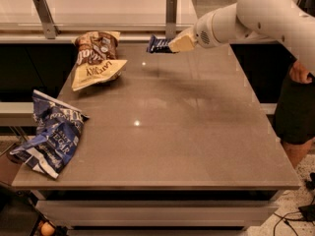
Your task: Move rxbar blueberry near brown chip bag
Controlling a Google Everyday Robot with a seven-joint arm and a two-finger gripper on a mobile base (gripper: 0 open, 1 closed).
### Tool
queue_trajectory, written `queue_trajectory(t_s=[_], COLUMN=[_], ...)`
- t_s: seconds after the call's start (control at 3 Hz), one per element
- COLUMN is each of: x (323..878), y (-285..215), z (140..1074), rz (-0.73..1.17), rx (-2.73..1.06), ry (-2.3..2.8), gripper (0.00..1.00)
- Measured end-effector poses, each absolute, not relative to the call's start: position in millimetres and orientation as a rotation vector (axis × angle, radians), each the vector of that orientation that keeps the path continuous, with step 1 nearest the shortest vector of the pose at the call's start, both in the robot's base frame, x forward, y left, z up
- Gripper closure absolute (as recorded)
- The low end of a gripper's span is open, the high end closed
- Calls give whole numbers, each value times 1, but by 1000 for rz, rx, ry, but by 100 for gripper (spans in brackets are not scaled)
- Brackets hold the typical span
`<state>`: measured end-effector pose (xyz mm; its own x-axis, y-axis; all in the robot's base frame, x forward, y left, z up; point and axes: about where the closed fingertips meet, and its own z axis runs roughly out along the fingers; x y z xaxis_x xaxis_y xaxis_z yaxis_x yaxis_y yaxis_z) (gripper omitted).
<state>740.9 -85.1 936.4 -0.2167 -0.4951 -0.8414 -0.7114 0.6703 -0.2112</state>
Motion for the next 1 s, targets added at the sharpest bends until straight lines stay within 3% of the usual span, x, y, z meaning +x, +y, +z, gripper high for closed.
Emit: queue_trajectory(t_s=[1.0], x=[772], y=[-24], z=[898], rz=[219], rx=[-966], ry=[1963], gripper=[100])
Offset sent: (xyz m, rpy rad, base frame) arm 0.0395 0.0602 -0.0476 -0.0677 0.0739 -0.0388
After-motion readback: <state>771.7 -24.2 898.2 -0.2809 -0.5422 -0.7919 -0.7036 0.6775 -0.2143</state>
